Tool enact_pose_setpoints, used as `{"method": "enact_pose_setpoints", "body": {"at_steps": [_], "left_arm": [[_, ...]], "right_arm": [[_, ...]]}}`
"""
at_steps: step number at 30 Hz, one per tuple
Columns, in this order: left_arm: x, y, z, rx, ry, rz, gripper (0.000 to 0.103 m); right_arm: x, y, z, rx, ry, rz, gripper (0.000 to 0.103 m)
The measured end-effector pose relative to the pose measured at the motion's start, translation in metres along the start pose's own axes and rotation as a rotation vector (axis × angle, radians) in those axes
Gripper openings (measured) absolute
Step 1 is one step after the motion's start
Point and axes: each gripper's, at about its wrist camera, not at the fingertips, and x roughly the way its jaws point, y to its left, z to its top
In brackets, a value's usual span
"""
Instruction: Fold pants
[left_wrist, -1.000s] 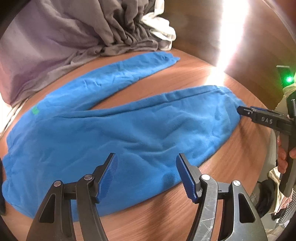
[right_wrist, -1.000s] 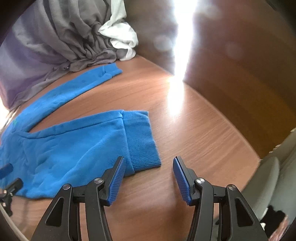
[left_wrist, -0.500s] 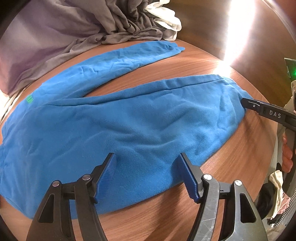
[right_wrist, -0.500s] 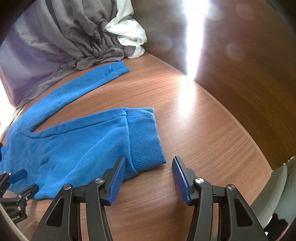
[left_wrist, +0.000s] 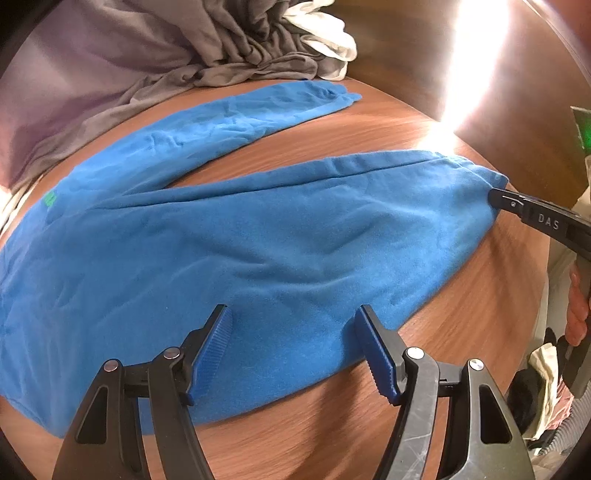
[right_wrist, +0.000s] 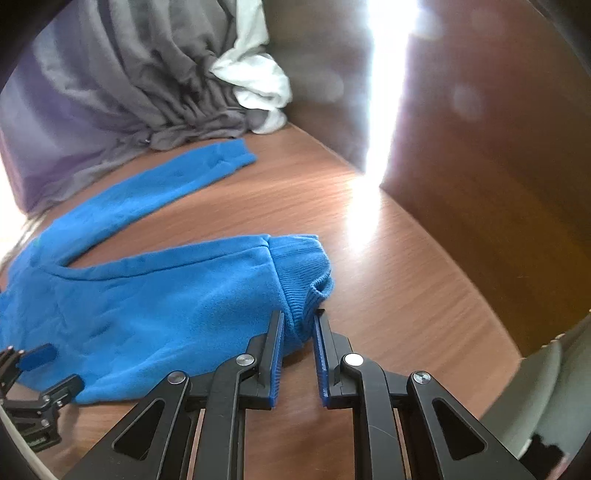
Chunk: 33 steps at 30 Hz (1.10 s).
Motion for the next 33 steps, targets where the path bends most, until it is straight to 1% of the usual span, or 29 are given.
{"method": "enact_pose_setpoints", "body": {"at_steps": [5, 8, 10, 11, 12, 13, 15, 18, 20, 24, 29, 33], "left_arm": [[-0.004, -0.001, 0.004, -0.010, -0.003, -0.007, 0.069], [-0.019, 0.003, 0.008, -0.033, -0.058, 0.003, 0.071], [-0.033, 0.009, 0.008, -0.054, -0.104, 0.018, 0.077], [-0.043, 0.014, 0.006, -0.074, -0.133, 0.031, 0.078], [-0.050, 0.019, 0.005, -0.089, -0.151, 0.040, 0.078], [-0.058, 0.025, 0.003, -0.108, -0.165, 0.051, 0.078], [-0.073, 0.043, -0.004, -0.166, -0.179, 0.062, 0.078], [-0.089, 0.072, -0.018, -0.253, -0.188, 0.080, 0.078], [-0.098, 0.089, -0.027, -0.290, -0.193, 0.096, 0.078], [-0.123, 0.123, -0.048, -0.349, -0.213, 0.126, 0.078], [-0.148, 0.164, -0.076, -0.422, -0.231, 0.186, 0.078], [-0.154, 0.197, -0.098, -0.458, -0.214, 0.230, 0.078]], "right_arm": [[0.007, 0.002, -0.002, -0.021, 0.023, -0.049, 0.016], [0.006, 0.004, -0.002, -0.020, 0.019, -0.048, 0.018], [0.000, 0.005, -0.001, 0.003, 0.021, -0.043, 0.037], [-0.003, 0.005, -0.001, 0.020, 0.018, -0.049, 0.054], [-0.008, 0.005, 0.000, 0.043, 0.009, -0.064, 0.057], [-0.015, 0.007, 0.000, 0.058, -0.005, -0.076, 0.057], [-0.031, 0.017, 0.002, 0.068, -0.037, -0.070, 0.057], [-0.049, 0.039, 0.002, 0.077, -0.053, -0.008, 0.057], [-0.059, 0.057, 0.001, 0.076, -0.058, 0.031, 0.057], [-0.075, 0.096, -0.004, 0.055, -0.058, 0.110, 0.057], [-0.090, 0.138, -0.015, 0.076, -0.045, 0.171, 0.057], [-0.089, 0.168, -0.030, 0.109, 0.002, 0.213, 0.057]]}}
